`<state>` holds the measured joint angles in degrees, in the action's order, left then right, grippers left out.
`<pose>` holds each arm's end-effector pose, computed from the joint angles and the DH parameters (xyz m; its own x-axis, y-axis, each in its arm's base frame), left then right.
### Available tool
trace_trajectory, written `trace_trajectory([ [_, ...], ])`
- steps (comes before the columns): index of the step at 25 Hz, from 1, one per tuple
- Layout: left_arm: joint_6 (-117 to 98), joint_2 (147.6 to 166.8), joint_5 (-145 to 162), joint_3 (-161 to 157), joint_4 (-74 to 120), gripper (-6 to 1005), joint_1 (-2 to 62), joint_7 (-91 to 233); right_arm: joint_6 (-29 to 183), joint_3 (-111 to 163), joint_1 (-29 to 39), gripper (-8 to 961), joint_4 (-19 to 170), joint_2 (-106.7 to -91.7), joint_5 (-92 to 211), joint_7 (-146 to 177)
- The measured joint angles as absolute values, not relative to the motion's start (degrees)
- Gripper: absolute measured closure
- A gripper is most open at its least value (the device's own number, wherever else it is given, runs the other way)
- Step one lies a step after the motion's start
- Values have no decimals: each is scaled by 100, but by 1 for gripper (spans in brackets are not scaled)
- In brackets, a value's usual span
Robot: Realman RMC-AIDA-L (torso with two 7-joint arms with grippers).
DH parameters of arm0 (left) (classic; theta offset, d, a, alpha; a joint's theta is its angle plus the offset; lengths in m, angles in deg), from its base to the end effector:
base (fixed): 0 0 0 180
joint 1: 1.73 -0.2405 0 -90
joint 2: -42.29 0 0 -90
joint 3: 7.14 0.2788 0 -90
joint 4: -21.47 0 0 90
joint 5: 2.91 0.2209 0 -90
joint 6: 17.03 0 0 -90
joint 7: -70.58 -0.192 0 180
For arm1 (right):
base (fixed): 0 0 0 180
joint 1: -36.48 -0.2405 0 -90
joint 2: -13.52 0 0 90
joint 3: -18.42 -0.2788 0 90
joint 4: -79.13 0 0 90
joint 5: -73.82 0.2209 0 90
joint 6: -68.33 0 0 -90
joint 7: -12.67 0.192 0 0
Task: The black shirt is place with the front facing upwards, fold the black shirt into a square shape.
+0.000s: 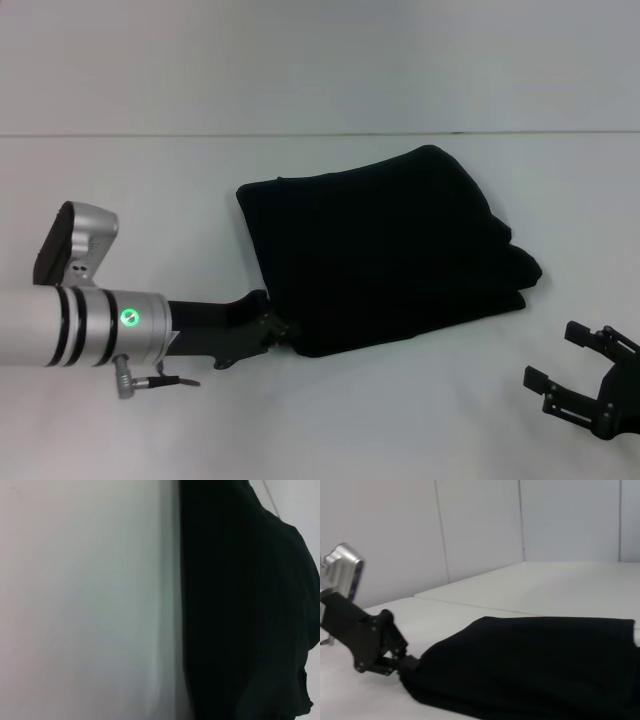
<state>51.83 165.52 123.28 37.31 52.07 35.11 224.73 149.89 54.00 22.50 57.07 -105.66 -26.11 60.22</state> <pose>-0.2776 0.3865 -0.1295 -0.2061 0.9337 0.2928 0.9703 0.1562 0.1849 0.3694 0.2866 -0.0641 0.7567 -0.2441 -0.6065 -0.5727 -0.6949 -0.4349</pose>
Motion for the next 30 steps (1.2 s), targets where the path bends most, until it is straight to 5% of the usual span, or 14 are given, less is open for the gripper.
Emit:
trace_trajectory([
  [30,5724,16091,13212,2177,5580,951,3146,21810,14893,4795,2032,38,5753,-10611,-2602,6027],
])
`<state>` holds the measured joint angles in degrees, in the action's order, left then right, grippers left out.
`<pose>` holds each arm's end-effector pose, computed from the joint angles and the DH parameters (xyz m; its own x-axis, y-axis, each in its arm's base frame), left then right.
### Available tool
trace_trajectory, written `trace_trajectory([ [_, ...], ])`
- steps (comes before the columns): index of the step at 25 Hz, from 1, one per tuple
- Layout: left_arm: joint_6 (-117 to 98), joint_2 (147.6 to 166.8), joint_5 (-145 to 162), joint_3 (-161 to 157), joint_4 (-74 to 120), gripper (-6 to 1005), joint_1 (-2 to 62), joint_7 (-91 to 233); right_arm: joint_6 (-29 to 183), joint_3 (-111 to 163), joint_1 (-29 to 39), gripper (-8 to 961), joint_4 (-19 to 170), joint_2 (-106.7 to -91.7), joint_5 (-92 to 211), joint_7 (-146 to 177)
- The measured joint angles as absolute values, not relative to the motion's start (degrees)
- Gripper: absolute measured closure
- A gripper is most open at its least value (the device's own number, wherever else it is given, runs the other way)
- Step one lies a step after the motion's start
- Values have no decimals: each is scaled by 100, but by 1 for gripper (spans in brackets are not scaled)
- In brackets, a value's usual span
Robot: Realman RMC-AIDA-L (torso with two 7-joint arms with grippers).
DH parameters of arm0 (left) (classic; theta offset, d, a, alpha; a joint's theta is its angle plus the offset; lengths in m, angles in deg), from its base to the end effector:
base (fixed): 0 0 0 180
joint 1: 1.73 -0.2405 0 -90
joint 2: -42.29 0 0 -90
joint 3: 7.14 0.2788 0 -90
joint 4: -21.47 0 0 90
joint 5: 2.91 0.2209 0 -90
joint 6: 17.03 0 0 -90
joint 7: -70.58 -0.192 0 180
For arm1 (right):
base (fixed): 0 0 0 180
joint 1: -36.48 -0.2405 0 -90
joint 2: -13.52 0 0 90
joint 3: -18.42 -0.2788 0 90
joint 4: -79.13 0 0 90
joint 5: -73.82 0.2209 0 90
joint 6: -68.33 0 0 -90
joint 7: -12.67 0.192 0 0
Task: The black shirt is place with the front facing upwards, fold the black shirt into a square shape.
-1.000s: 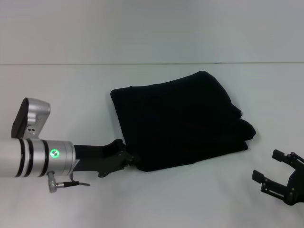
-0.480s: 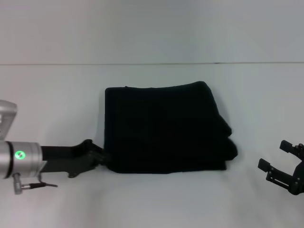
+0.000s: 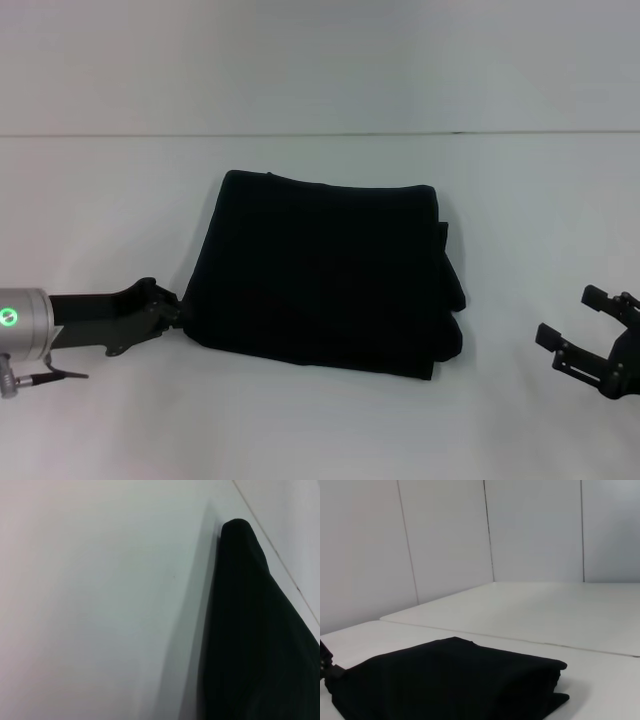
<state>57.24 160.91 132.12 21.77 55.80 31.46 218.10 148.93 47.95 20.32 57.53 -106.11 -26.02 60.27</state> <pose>-0.3406 0.3860 -0.0564 -0.1995 0.8816 0.4278 0.9788 0.1585 0.1297 0.3670 0.3076 -0.0517 0.7317 -0.2131 -0.6474 -0.6065 -0.6369 -0.4759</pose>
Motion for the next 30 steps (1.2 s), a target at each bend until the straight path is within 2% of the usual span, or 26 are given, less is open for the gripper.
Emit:
trace_trajectory([
  [9,5989,16121,13171,1992,5601,953,3011,21399,14882,4795,1898,38,5760,-10610,-2602,6024],
  [14,6278,16145,13079,1838,5624,864,2938,20959,14863,4795,1844,38,5760,-10610,-2602,6022],
  [20,6738,16087,13049,1289,6023,758,2792,20231,14828,4796,1784,38,5760,-10617,-2602,6022],
  [25,7111,16077,12850,1002,6260,530,2655,18811,14829,4798,1676,38,5790,-10635,-2482,6018],
  [26,7230,16093,12736,979,6267,450,2630,18405,14837,4799,1606,38,5819,-10640,-2463,6010],
  [28,7552,16181,12338,943,6270,290,2530,17384,14826,4802,1436,38,5905,-10644,-2462,5959],
  [30,7725,16290,11960,945,6255,217,2430,16597,14784,4822,1200,38,6040,-10645,-2460,5861],
])
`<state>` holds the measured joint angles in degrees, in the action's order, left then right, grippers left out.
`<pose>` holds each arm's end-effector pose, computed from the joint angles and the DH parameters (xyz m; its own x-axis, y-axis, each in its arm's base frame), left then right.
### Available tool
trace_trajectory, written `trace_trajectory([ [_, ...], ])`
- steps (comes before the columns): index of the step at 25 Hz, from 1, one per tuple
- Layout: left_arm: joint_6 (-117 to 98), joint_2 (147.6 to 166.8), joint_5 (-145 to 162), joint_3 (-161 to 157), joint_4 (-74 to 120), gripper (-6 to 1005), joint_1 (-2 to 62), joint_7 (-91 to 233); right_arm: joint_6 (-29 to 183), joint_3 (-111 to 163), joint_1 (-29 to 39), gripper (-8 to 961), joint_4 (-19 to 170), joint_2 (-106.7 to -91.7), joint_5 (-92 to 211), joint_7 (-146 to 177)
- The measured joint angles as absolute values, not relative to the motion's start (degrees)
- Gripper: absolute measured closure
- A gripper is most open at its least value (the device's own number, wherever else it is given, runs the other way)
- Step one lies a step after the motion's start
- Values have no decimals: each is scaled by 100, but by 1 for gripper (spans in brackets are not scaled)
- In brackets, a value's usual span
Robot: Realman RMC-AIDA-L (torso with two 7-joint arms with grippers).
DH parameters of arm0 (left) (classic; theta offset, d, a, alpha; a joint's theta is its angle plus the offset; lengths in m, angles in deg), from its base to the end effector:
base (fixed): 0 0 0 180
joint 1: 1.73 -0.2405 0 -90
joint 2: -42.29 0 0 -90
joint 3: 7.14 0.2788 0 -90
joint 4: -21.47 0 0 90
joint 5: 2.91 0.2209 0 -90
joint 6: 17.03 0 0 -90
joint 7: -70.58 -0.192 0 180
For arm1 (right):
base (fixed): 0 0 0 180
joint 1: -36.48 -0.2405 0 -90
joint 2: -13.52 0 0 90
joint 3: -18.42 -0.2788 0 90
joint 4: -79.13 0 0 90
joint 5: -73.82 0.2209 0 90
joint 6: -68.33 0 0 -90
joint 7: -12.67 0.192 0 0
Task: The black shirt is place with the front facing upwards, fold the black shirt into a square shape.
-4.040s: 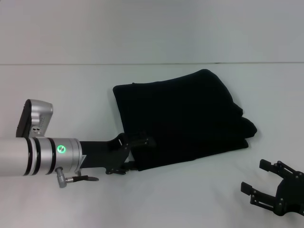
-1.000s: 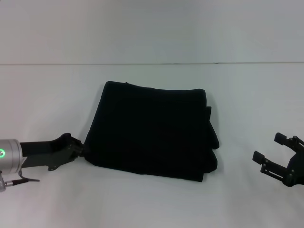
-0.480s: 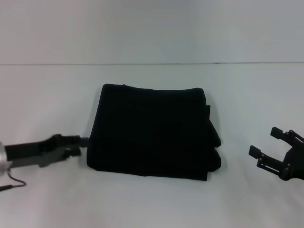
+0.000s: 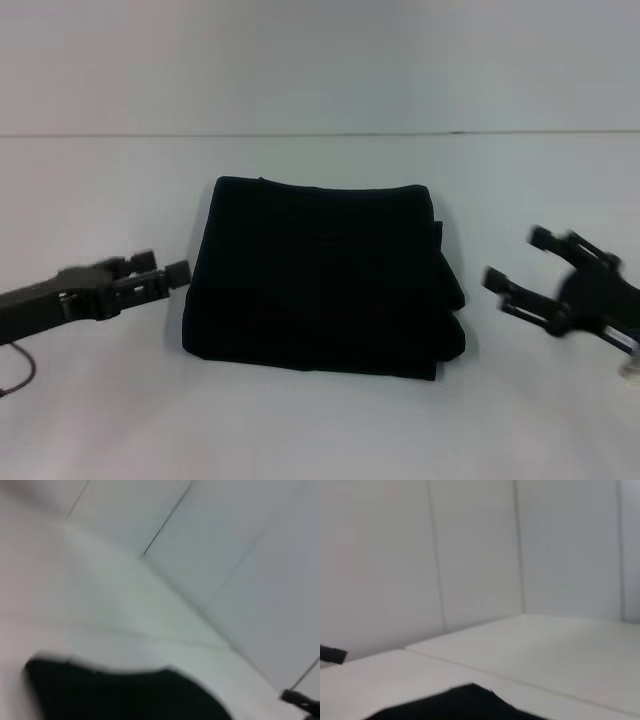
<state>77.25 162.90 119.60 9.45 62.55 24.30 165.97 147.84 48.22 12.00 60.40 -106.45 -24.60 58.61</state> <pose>-0.3175 0.3458 -0.0069 0.4517 0.5761 0.6812 0.8088 -0.5867 -0.0401 0.3191 0.3539 -0.0626 0.7385 -0.1216 -0.6632 -0.5338 -0.7063 -0.4650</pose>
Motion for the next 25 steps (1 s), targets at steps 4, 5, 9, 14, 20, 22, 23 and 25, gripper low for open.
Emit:
trace_trajectory([
  [4,7988,16523,11465,1008,6217,100,2284,15210,14398,4876,533,38,6422,-10652,-2479,5671],
  [5,8032,16571,11450,1023,6204,93,2265,14908,14247,4883,384,38,6526,-10657,-2485,5657],
  [9,8094,16630,11438,1038,5812,63,2237,14045,13467,4900,-221,38,6968,-10680,-2468,5645],
  [14,8062,16640,11436,1011,5368,63,2191,13392,12238,5025,-714,38,7390,-10699,-2497,5644],
  [20,8044,16643,11433,985,5168,63,2164,13153,11585,5128,-690,38,7507,-10706,-2480,5660],
  [22,8023,16641,11433,985,5160,63,2164,13149,11547,5094,-627,38,7498,-10699,-2466,5688],
  [23,8007,16641,11433,984,5159,63,2166,13147,11552,5073,-584,38,7481,-10693,-2461,5698],
  [25,8001,16641,11433,982,5157,63,2182,13144,11641,5000,-509,38,7445,-10688,-2455,5701],
])
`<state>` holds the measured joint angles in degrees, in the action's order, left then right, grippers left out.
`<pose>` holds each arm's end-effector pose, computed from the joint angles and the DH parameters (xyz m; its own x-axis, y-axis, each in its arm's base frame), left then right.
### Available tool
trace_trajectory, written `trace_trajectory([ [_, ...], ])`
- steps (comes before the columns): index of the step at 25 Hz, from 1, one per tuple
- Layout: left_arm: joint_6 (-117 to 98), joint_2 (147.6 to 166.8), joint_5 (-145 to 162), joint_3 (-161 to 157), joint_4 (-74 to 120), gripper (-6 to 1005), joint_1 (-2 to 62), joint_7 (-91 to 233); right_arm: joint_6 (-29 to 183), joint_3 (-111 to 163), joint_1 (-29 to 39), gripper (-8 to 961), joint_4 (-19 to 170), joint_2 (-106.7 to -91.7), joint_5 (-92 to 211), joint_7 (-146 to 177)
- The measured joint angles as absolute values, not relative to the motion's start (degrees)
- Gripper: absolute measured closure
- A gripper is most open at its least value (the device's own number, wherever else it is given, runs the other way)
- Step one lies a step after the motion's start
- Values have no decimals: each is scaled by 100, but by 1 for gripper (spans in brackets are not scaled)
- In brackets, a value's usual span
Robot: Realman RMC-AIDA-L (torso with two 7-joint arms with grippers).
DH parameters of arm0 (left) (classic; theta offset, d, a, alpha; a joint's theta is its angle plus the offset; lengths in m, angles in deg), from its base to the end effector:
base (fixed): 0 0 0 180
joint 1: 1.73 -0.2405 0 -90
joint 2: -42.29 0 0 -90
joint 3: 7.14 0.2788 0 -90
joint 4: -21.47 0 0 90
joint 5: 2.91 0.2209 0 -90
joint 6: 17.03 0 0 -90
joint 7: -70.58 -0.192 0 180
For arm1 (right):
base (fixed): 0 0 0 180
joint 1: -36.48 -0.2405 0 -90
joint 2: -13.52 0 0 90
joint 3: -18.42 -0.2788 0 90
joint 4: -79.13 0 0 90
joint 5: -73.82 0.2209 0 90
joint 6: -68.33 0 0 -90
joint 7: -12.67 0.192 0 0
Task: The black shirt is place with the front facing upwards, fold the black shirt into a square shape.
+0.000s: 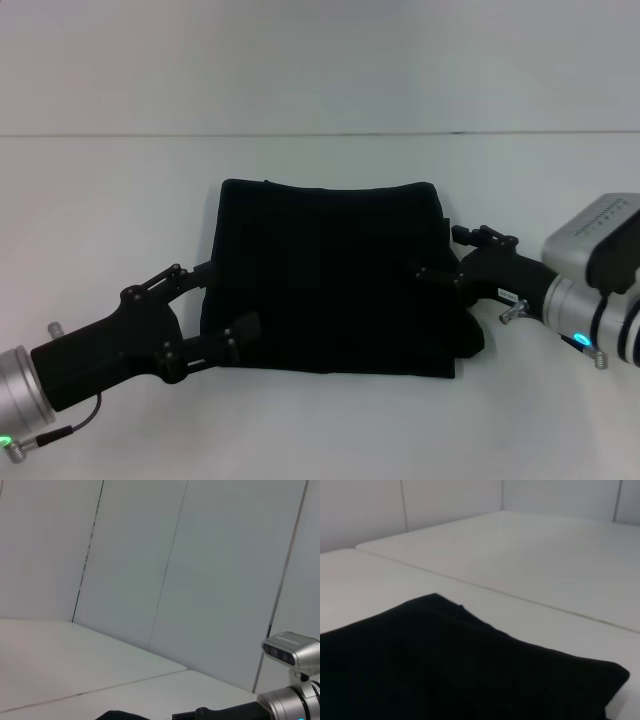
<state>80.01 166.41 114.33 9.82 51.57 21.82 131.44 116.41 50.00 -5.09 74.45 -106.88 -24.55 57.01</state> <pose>-0.2930 0.3120 -0.0585 0.6377 0.2280 0.7357 0.5416 -0.8119 -0.2178 0.2975 0.4302 -0.1357 0.8280 -0.3233 -0.4581 -0.5465 -0.6480 -0.5305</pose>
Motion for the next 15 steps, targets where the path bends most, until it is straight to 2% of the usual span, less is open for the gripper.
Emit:
trace_trajectory([
  [6,7992,16643,11433,981,5136,63,2200,13143,12516,4658,-158,38,7205,-10653,-2437,5704],
  [15,7596,16637,11717,1186,5142,63,2193,13067,14744,4618,985,38,6656,-10614,-2497,5580],
])
